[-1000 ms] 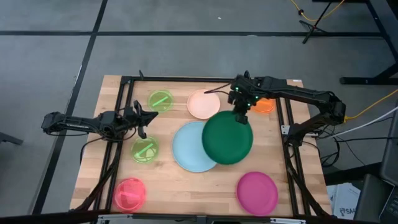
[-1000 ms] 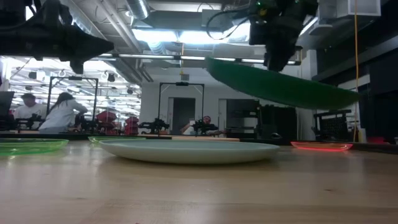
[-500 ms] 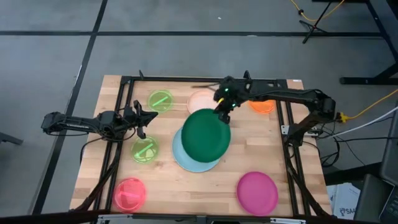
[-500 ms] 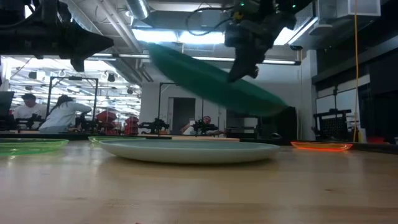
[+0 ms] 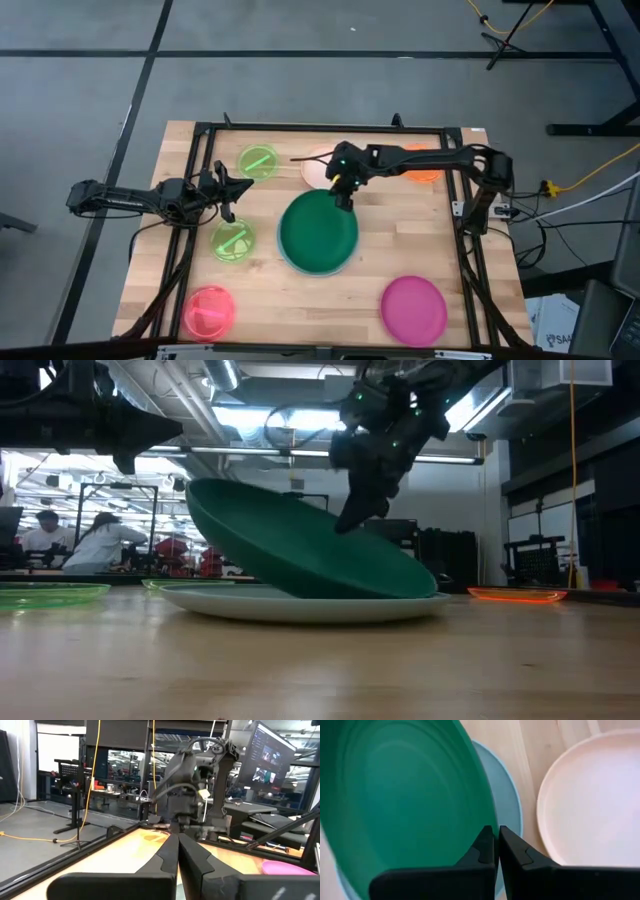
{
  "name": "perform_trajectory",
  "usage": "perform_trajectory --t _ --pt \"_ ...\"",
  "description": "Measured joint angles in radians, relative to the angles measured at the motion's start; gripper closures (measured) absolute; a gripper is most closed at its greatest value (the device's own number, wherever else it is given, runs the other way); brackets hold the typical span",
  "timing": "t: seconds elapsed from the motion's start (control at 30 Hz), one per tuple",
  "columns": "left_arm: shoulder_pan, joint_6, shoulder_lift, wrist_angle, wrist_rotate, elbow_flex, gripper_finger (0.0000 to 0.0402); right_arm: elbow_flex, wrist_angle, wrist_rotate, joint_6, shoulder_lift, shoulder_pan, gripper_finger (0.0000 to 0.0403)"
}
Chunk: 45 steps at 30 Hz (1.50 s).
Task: Stack plastic plates
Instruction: Stack the green plate on top of the blue plate, then stack the pink plate on top of the green plate
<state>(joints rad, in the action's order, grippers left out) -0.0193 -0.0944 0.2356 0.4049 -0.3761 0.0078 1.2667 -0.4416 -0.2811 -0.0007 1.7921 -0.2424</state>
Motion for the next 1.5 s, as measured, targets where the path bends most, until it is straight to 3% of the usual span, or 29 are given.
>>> perform_trajectory --t 0.63,0.97,1.13,1.5 --pt "0.0 -0.009 0.0 0.002 -0.005 0.0 0.0398 0.001 0.082 0.001 0.01 0.103 0.0 0.0397" --pt "0.0 -0.009 0.0 0.007 0.003 0.0 0.0398 0.001 0.097 0.001 -0.007 0.103 0.0 0.0286" --pt "0.0 -0.009 0.0 0.009 0.003 0.0 0.0398 0.001 0.035 0.019 -0.062 0.048 -0.009 0.0258" --pt "0.0 -0.017 0.0 0.008 0.007 0.0 0.0398 0.0 -0.092 0.187 -0.231 -0.141 -0.007 0.026"
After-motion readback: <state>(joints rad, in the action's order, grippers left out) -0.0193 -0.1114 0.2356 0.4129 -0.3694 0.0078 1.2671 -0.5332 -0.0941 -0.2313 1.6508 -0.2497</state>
